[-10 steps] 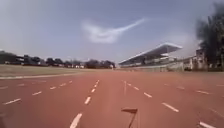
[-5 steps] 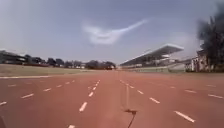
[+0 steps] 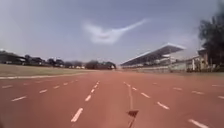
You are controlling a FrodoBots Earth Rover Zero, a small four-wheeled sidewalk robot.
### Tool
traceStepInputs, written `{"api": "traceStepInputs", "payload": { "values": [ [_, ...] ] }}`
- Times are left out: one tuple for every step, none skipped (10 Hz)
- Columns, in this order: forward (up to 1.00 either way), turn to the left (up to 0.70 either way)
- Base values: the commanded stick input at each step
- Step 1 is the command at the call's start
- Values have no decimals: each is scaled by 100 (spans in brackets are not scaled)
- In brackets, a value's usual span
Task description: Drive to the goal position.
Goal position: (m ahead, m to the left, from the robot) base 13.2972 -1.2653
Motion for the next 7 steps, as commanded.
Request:
{"api": "traceStepInputs", "payload": {
  "values": [
    [70, 0],
    [70, 0],
    [70, 0],
    [70, 0],
    [70, 0],
    [70, 0],
    [70, 0]
  ]
}}
